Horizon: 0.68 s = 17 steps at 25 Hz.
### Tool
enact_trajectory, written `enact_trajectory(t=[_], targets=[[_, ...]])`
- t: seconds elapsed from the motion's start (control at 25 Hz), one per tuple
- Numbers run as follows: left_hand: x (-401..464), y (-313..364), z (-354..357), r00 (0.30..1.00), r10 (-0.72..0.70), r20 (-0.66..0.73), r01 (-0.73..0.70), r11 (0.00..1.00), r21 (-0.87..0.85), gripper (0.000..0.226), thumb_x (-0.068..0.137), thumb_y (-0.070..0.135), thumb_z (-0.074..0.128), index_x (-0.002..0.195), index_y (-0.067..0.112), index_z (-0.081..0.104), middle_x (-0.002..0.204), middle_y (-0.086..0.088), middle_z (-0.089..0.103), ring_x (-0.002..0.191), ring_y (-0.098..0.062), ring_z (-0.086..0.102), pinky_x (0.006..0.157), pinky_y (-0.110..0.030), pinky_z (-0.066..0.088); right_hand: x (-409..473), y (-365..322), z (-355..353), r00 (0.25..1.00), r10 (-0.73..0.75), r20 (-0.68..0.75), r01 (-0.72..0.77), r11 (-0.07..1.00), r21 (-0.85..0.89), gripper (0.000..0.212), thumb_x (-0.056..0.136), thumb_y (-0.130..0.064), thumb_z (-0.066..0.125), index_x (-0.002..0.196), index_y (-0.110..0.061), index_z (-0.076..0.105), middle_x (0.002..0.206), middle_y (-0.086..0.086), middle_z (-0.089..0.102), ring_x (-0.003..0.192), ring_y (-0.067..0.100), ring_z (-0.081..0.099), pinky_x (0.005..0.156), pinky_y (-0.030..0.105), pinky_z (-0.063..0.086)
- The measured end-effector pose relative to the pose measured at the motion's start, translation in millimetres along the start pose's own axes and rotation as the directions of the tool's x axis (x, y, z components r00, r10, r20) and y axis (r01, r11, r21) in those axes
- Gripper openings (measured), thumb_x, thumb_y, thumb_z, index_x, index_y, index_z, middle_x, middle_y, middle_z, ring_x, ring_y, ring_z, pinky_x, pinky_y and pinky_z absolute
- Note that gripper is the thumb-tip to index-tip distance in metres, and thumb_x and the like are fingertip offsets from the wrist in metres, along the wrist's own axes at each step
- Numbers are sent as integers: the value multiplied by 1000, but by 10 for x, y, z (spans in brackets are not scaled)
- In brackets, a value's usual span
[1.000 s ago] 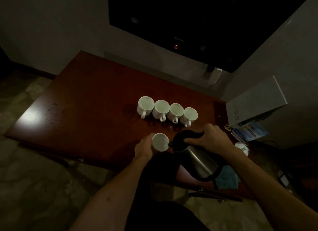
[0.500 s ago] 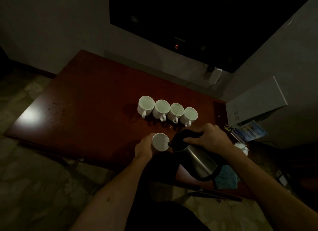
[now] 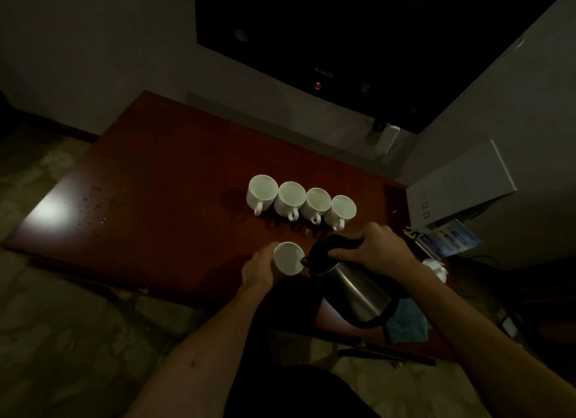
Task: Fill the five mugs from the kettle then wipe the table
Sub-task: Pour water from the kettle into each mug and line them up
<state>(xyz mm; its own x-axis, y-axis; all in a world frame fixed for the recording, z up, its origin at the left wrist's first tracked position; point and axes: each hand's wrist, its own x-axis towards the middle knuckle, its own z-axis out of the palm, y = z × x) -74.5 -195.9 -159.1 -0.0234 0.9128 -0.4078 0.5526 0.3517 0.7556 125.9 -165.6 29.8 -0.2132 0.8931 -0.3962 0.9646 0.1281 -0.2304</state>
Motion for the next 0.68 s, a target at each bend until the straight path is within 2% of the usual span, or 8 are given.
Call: enact_trajectory(t=[0.4,0.6,0.68], targets=[[-3,-2,-5,1000,-1,8,1,1000,-1,74,68,41,86,133,34,51,132,6,60,125,-20,55,99,-45,48,37,5,-15,999,42,-2,-42,999,-17,42,82,-63,73,104,-27,78,79,-10,72,68,5,69,62,25,57],[-4,-3,2,1000,2,7,-2,1000,-22,73,67,43,86,131,33,52,129,8,61,123,-18,56,97,-40,48,47,14,-4,999,42,-6,-42,999,-16,47,80,-66,72,106,-27,78,84,-8,75,72,8,71,72,37,64],[1,3,0,1000,9,8,-9,1000,-22,70,68,43,85,129,32,53,125,10,61,120,-14,56,94,-37,47,51,17,-3,999,37,-1,-37,999,-20,48,80,-67,72,108,-28,78,86,-8,75,73,8,71,73,37,64]])
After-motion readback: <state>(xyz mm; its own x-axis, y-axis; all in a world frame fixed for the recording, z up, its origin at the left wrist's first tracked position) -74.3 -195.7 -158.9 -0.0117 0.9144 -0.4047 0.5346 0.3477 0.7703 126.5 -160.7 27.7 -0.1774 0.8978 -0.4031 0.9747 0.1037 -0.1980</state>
